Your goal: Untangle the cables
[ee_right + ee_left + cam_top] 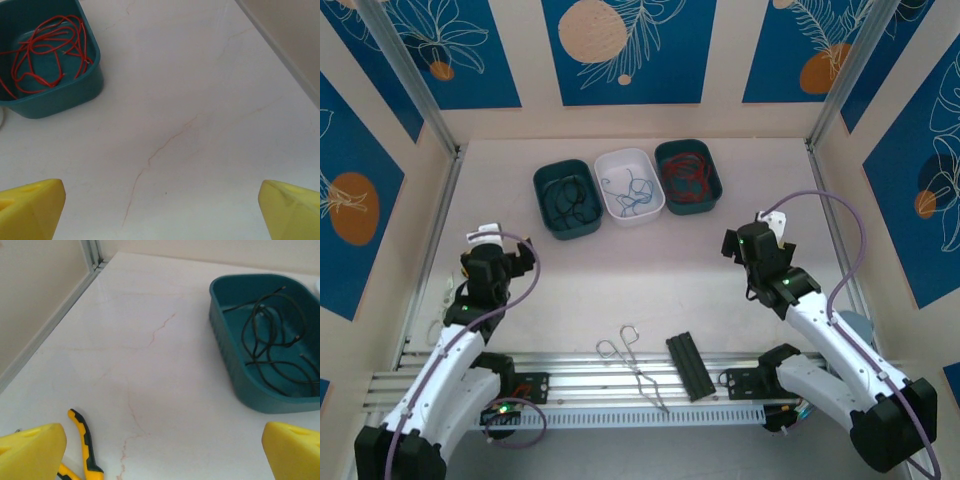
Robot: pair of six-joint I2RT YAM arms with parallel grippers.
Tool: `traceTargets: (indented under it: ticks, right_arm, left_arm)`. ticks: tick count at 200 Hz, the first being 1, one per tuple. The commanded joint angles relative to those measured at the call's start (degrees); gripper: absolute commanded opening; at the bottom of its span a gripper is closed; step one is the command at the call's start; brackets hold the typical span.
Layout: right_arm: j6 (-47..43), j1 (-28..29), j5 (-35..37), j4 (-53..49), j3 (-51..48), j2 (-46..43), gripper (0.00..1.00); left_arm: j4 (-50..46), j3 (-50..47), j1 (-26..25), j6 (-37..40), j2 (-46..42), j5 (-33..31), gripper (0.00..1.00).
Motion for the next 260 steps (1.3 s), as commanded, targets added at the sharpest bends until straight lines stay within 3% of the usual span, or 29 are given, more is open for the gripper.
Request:
traceTargets:
  ticks: [1,42,79,139,197,260]
  right_arm:
    - [-6.5,-0.9,1.9,8.5,-3.1,-0.8,0.99]
    - [-8.5,-4.1,0.6,14.2,-6.9,-1.2,0.99]
    - [-10.9,-8.4,-2.1,19.5,-9.8,-1.6,0.99]
    - [-11.8,-14.7,-8.4,26.7,-13.0,-3.3,0.99]
    - [-13.9,-17.3,-11.5,32.0,-15.2,-2.8,0.99]
    - [-12.9,-18.1,-13.3,32.1,-15.8,-2.8,0.99]
  left_arm:
    - [6.2,-1.1,0.7,-0.3,2.8,-3.4,1.00]
    - [6.0,4.9,3.1,-5.1,14.7,-1.2,1.00]
    - [13.6,6.8,4.8,-1.9,23.9,0.9,1.00]
    - [18.2,12.7,8.3,2.5,38.1,6.6,1.00]
    - [32.4,9.2,9.4,9.9,41.7,13.7,1.00]
    - [36.7,8.8,10.3,11.8,47.0,22.8,1.00]
